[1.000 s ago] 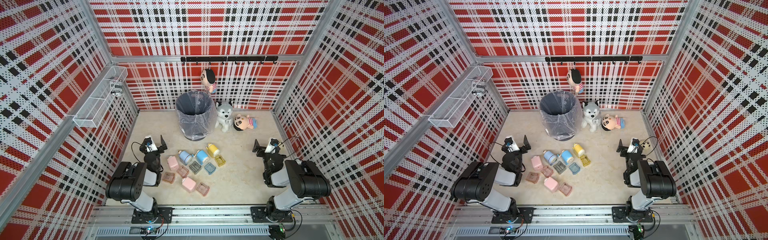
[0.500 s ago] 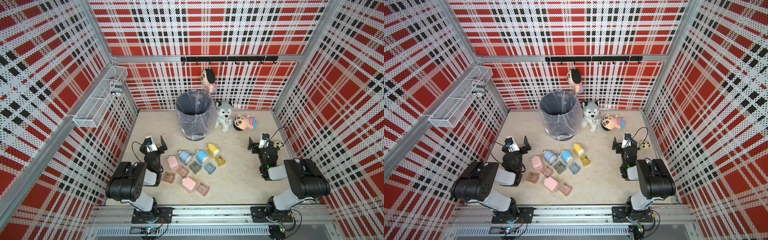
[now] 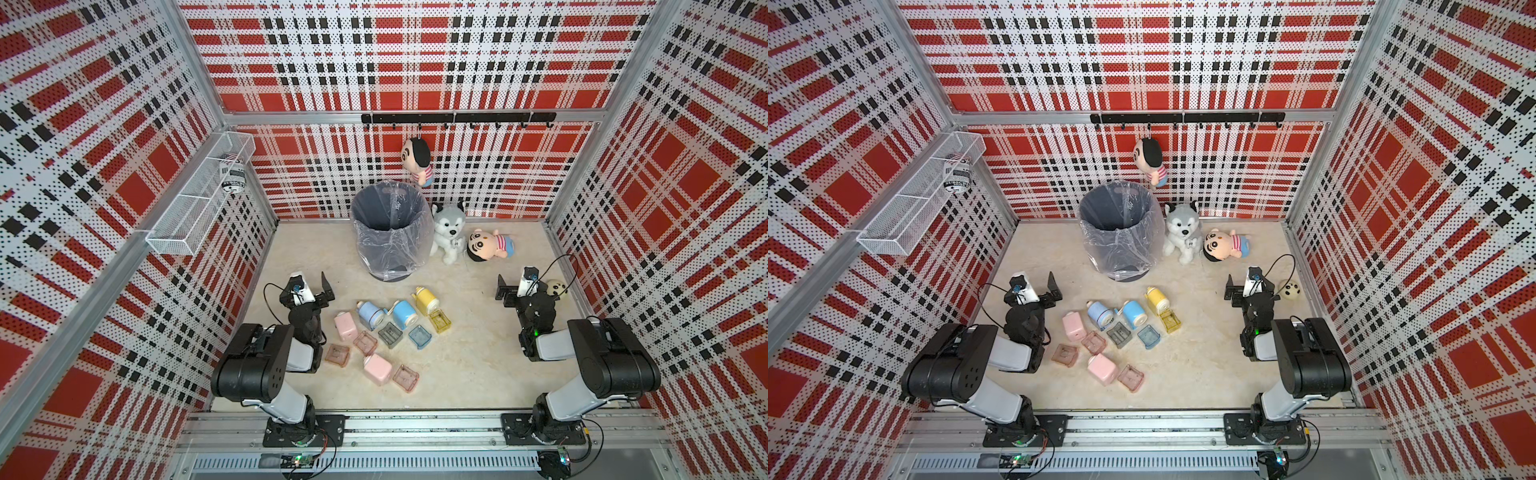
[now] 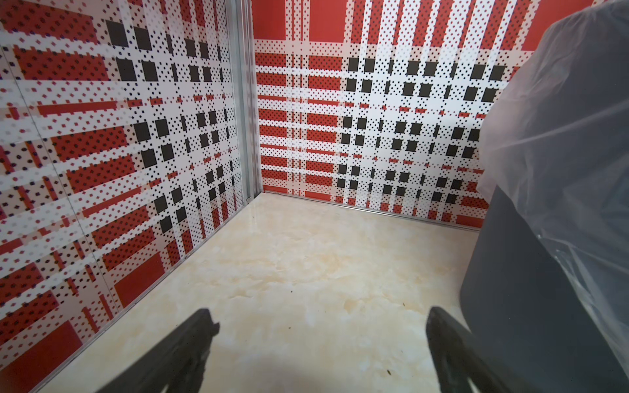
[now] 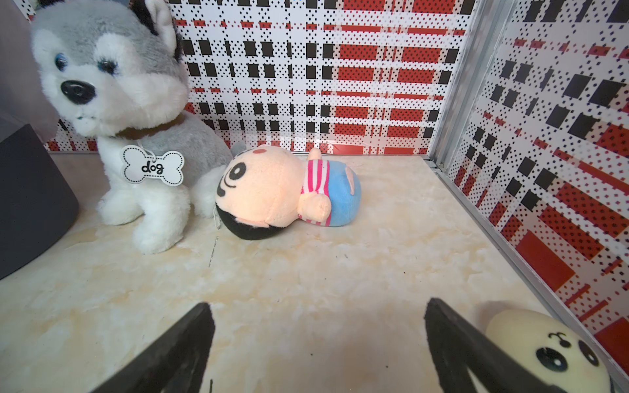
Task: Take out the pencil sharpener tray and clean the shavings
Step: Reset both arms
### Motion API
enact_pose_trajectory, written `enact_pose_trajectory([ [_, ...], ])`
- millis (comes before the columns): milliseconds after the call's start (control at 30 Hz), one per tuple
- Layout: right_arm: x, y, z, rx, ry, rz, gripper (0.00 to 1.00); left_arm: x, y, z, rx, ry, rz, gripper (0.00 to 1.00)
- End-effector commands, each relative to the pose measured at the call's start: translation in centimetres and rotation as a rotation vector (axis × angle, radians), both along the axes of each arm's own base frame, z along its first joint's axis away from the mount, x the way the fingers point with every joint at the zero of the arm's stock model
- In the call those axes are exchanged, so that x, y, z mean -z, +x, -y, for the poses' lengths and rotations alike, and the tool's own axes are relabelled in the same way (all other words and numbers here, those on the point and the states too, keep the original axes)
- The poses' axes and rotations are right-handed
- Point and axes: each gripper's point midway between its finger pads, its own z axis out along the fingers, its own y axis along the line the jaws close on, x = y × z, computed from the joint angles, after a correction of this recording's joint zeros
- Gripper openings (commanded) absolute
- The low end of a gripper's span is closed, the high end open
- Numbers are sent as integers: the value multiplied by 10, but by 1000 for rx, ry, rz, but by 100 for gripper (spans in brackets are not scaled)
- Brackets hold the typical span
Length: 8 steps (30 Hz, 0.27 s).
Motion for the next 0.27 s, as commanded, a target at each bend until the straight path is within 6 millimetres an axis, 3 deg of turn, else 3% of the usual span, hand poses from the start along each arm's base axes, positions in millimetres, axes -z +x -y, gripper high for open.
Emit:
enact_pose_trajectory([
  [0,-2,-1,1,8,-4,2,100,0,1,-1,-1,-4,2,98],
  [233,-1,-1,1,7,-3,0,100,0,2,-1,-1,-4,1,98],
])
